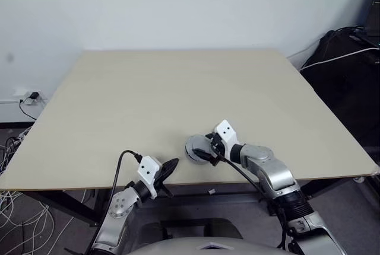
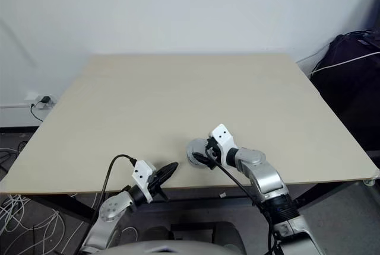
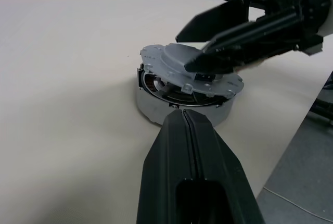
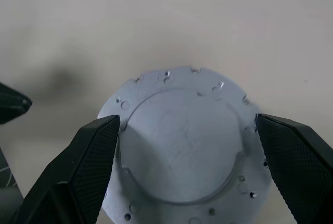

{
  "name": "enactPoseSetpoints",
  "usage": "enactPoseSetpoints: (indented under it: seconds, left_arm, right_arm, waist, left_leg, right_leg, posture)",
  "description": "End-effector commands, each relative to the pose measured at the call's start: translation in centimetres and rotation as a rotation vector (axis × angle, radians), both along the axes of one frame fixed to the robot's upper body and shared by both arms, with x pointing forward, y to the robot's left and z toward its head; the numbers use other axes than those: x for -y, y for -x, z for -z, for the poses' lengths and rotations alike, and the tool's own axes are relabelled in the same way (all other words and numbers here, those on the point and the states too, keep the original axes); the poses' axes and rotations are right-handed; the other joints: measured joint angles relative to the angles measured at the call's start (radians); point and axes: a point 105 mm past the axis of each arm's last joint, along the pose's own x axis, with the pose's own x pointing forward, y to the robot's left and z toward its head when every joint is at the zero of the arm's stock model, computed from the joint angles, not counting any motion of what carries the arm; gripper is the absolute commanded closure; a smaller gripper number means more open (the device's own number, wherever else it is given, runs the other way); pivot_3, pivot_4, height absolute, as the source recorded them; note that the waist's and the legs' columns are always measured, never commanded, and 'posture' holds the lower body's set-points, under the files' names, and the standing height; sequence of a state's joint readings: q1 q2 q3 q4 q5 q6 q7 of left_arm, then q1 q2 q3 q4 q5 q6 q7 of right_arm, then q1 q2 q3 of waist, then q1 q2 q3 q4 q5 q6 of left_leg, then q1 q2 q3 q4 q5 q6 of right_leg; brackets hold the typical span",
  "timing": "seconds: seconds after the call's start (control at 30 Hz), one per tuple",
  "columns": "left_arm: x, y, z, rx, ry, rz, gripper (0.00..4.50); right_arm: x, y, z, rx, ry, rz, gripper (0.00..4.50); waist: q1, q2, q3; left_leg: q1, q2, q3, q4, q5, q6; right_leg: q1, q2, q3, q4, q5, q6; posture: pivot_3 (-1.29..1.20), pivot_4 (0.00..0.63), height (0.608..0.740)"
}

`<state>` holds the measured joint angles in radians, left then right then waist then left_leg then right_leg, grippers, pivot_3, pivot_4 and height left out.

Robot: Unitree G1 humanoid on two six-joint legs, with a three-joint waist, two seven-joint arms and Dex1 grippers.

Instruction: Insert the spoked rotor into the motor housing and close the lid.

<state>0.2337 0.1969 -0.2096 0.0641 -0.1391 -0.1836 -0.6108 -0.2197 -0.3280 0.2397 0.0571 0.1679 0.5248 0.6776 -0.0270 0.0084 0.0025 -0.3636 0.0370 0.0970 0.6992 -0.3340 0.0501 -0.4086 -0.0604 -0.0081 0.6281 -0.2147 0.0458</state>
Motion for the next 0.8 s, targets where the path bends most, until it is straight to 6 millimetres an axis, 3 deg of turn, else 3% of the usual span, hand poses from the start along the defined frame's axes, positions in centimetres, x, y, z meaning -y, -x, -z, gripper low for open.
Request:
enactPoseSetpoints:
  seconds: [0.03,0.27,0.4,0.43,0.8]
  left_arm:
    - [0.09,-0.46,-1.07,0.035,0.031,-0.013,4.5]
    - [0.07,-0.47,-1.07,0.031,0.034,-0.019,4.5]
    - [0.06,-0.47,-1.09,0.032,0.031,-0.018,4.5]
    - [0.06,-0.47,-1.09,0.032,0.03,-0.017,4.5]
    - [0.04,-0.5,-1.07,0.029,0.031,-0.016,4.5]
  right_arm:
    - [-0.31,-0.55,-0.79,0.043,-0.001,-0.024,0.04]
    - [-0.5,-0.38,-0.2,0.027,0.012,-0.029,0.04]
    - [-0.48,-0.47,-0.11,0.027,0.013,-0.021,1.18]
    - [-0.47,-0.49,-0.11,0.028,0.013,-0.02,1.23]
    - [-0.15,-0.68,0.15,0.034,0.027,0.013,1.23]
  waist:
    - [0.0,0.0,0.0]
    - [0.0,0.0,0.0]
    - [0.0,0.0,0.0]
    - [0.0,0.0,0.0]
    - [0.0,0.0,0.0]
  left_leg:
    - [0.0,0.0,0.0,0.0,0.0,0.0]
    - [0.0,0.0,0.0,0.0,0.0,0.0]
    - [0.0,0.0,0.0,0.0,0.0,0.0]
    - [0.0,0.0,0.0,0.0,0.0,0.0]
    - [0.001,0.0,0.0,0.0,0.0,0.0]
  right_leg:
    - [0.0,0.0,0.0,0.0,0.0,0.0]
    - [0.0,0.0,0.0,0.0,0.0,0.0]
    - [0.0,0.0,0.0,0.0,0.0,0.0]
    - [0.0,0.0,0.0,0.0,0.0,0.0]
    - [0.0,0.0,0.0,0.0,0.0,0.0]
  posture:
    - [0.0,0.0,0.74]
    - [0.0,0.0,0.74]
    - [0.0,0.0,0.74]
    - [0.0,0.0,0.74]
    - [0.0,0.0,0.74]
